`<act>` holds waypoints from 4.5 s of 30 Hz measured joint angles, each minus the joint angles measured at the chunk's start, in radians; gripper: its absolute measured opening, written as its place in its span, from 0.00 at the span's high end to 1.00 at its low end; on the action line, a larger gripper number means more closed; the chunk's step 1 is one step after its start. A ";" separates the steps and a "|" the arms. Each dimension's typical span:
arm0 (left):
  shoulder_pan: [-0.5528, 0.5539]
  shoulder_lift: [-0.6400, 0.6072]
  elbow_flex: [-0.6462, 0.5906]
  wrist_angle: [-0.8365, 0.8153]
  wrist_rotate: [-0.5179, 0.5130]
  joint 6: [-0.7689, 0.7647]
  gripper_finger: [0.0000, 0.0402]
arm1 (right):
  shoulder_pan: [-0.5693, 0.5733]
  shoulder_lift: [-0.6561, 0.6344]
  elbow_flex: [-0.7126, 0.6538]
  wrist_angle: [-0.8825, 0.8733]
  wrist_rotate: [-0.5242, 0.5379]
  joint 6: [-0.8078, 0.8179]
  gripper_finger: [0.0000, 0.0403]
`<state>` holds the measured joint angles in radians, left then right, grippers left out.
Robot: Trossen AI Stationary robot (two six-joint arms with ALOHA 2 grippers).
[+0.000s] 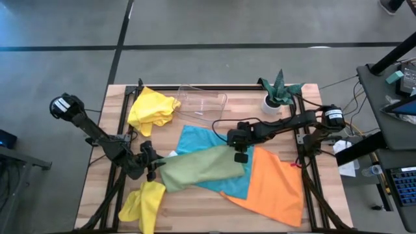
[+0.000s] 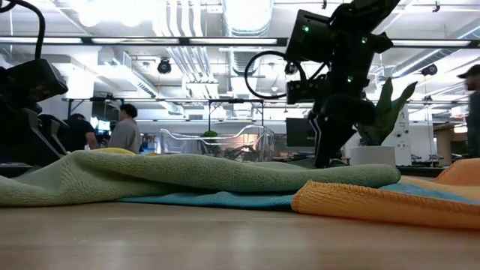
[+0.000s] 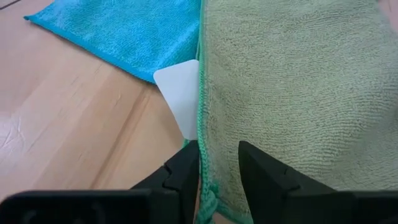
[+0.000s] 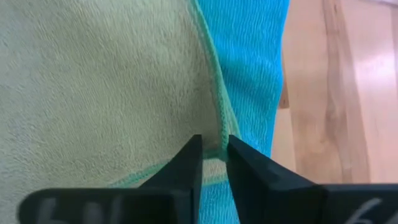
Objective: Fold microfiber towels
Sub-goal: Fold the green towel
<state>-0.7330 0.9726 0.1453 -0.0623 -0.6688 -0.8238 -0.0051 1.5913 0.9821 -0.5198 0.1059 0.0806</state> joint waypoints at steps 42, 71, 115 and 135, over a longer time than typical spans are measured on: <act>0.000 0.036 0.154 0.556 -0.039 0.569 0.75 | 0.253 -0.222 0.004 -0.169 0.186 0.407 0.71; 0.043 0.366 0.525 0.541 0.009 0.698 0.75 | 0.761 0.042 -0.005 0.273 0.569 0.713 0.68; 0.072 0.376 0.487 0.288 0.048 0.440 0.75 | 0.700 -0.084 -0.504 0.753 0.549 0.814 0.70; 0.129 0.465 0.496 0.321 0.109 0.438 0.75 | 0.674 -0.069 -0.501 0.812 0.506 0.798 0.73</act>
<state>-0.6037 1.4380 0.6415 0.2587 -0.5594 -0.3859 0.6690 1.5221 0.4808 0.2922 0.6115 0.8787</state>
